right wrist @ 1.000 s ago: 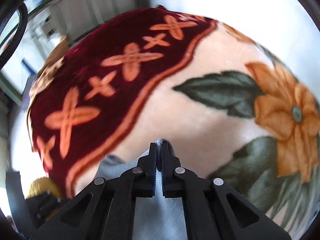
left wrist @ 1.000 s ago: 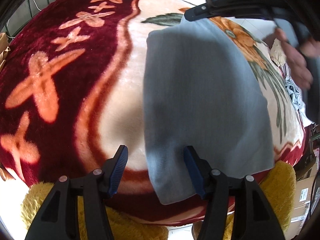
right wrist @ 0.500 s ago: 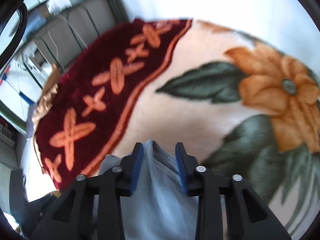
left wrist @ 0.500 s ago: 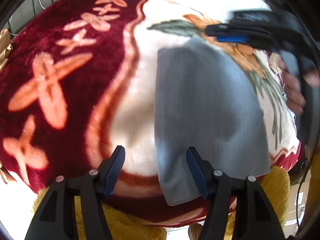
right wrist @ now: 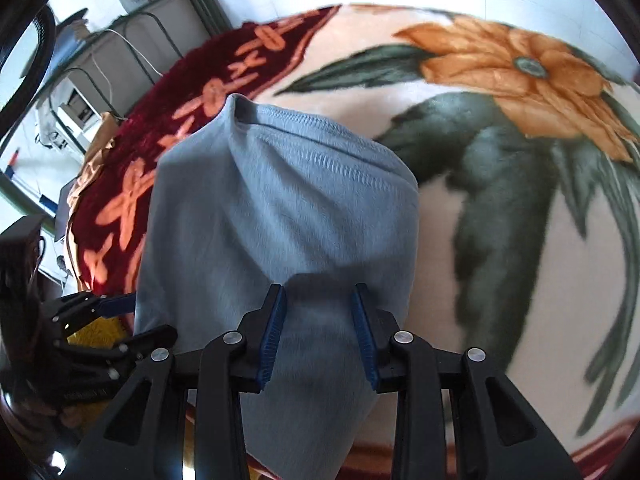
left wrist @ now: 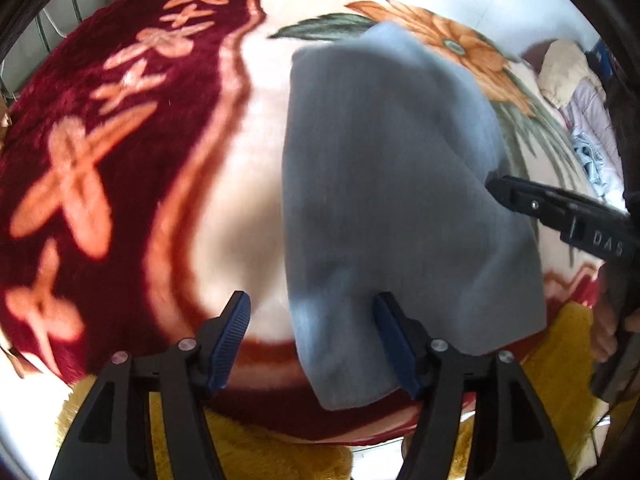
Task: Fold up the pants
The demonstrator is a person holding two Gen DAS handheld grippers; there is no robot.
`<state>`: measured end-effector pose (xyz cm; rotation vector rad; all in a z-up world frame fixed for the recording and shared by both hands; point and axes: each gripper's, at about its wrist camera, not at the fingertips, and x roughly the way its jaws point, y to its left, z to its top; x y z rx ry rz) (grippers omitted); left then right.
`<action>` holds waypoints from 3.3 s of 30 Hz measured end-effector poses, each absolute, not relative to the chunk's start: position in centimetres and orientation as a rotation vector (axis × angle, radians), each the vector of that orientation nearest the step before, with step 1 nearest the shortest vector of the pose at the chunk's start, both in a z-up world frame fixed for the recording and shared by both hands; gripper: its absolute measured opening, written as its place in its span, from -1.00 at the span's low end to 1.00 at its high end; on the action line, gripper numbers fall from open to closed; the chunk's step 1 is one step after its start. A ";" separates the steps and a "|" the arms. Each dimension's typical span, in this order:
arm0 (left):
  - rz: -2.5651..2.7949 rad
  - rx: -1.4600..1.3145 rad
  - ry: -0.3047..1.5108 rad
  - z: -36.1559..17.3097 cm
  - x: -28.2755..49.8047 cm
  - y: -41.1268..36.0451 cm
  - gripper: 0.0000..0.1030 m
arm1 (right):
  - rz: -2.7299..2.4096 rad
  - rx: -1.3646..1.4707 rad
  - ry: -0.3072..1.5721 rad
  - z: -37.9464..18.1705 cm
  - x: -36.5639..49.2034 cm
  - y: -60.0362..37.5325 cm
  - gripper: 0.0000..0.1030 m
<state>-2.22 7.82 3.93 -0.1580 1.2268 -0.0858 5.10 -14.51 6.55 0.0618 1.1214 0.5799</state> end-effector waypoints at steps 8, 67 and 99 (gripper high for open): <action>-0.066 -0.124 1.252 4.7 -3.2 9.3 0.35 | 0.556 0.052 1.161 6.2 1.7 -16.7 -0.16; -0.261 -0.299 1.028 9.3 3.5 7.2 -0.59 | 0.623 0.378 1.024 9.7 6.7 -17.9 -0.40; -0.187 -0.094 1.129 3.1 12.9 6.7 0.41 | 0.422 0.092 1.124 2.7 9.9 -19.5 -0.24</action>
